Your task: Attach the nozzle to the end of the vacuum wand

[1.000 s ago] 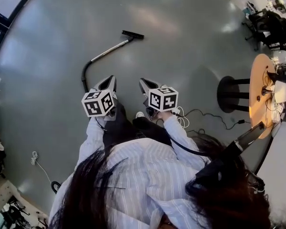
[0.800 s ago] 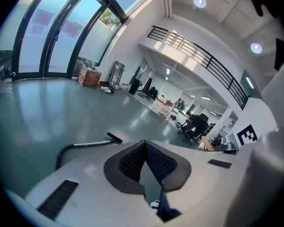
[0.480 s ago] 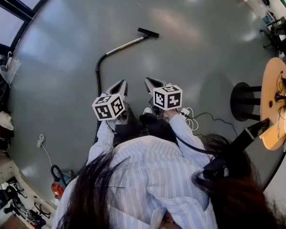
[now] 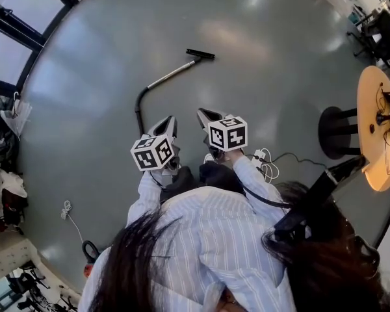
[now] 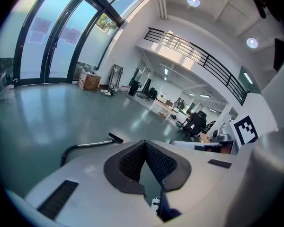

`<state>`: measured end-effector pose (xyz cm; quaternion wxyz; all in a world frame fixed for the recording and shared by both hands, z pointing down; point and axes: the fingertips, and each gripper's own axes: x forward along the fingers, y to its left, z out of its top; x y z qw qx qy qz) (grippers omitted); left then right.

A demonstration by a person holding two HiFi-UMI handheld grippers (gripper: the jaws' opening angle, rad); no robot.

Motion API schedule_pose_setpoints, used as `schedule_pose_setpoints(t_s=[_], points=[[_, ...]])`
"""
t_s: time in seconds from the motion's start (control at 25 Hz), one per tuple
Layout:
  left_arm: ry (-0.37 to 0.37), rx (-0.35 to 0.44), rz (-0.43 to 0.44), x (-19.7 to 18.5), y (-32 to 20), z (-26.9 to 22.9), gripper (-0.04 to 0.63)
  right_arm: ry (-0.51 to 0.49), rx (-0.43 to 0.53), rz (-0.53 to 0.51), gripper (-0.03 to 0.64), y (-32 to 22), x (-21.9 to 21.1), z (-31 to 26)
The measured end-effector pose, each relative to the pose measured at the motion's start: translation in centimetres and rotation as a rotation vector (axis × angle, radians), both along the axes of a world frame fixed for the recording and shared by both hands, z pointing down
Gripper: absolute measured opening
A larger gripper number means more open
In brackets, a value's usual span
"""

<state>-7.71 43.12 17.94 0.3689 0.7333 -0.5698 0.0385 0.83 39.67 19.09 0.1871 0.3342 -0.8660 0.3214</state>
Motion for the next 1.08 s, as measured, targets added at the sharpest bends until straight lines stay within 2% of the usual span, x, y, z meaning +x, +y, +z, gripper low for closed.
schedule_pose_setpoints(t_s=[0.6,1.08], points=[[0.040,0.025,0.063,-5.1,2.4,-0.5,0.006,0.020,0.001,0.024,0.006,3.4,-5.7,-0.3],[0.053,0.036,0.063,-3.4,2.0,0.1,0.006,0.035,0.006,0.026,0.006,3.2,-3.9,0.6]])
